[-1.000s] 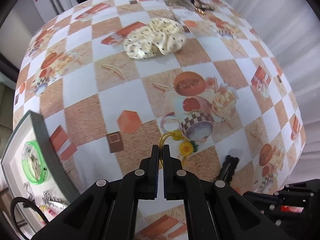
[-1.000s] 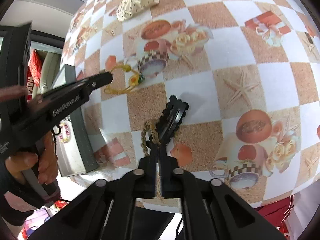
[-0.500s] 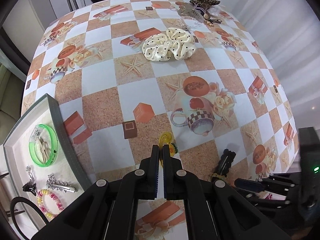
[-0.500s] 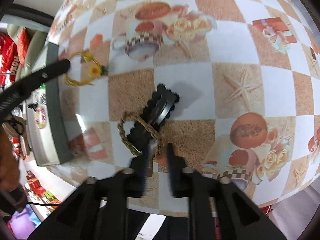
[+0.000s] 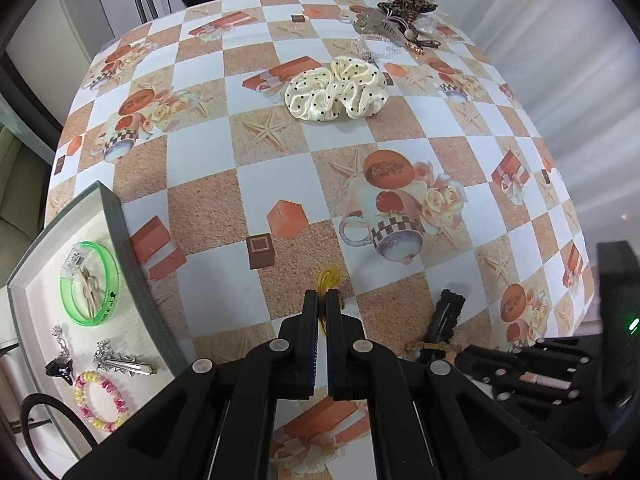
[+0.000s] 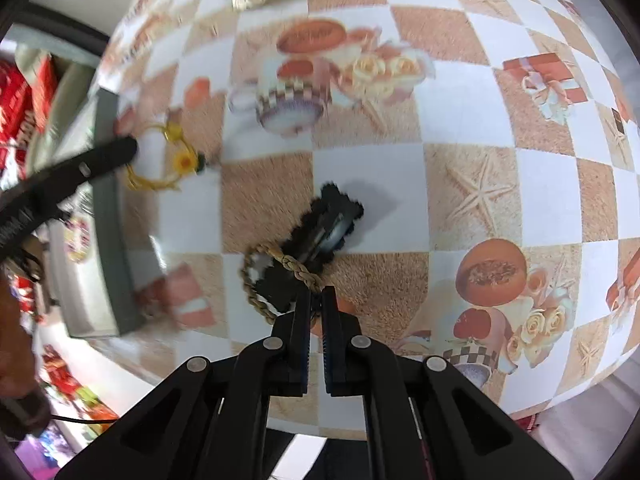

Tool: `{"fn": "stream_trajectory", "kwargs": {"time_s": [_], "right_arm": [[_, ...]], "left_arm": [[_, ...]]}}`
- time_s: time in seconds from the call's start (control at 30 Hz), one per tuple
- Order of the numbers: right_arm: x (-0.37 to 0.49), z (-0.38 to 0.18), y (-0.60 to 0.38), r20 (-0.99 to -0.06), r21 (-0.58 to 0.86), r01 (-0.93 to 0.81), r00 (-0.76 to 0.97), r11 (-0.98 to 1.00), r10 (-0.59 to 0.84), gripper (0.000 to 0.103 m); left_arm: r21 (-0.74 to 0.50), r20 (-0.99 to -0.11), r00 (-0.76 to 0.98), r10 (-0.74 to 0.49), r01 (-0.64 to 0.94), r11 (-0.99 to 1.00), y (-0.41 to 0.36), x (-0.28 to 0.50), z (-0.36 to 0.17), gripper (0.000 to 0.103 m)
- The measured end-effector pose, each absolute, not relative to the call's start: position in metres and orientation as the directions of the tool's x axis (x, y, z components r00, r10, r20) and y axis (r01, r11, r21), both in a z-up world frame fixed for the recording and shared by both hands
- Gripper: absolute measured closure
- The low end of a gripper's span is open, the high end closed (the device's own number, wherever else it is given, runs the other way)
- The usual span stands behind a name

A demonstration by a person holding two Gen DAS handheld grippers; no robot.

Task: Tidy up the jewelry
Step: 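Lift the hair tie and braided bracelet off the table with both grippers, then carry the hair tie and braided bracelet over the white tray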

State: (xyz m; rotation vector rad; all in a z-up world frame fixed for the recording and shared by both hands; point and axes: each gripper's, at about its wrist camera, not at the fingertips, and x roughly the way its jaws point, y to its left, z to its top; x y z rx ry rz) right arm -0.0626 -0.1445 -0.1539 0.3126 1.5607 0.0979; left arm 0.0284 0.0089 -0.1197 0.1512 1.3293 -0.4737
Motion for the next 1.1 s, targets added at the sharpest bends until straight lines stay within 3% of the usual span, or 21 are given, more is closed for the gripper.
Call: {"fn": "stream_trajectory", "kwargs": {"time_s": [0.57, 1.1], "right_arm": [[-0.023, -0.079, -0.139, -0.929, 0.352, 0.078, 0.15, 0.933, 0.338, 0.098], [0.028, -0.035, -0.041, -0.887, 0.403, -0.19, 0.158, 0.895, 0.433, 0.098]], "left_arm": [[-0.197, -0.925, 0.25, -0.285, 0.324, 0.925, 0.051, 0.021, -0.075, 0.096], [-0.197, -0.906, 0.36, -0.222, 0.105, 0.975, 0.152, 0.001, -0.049, 0.096]]}}
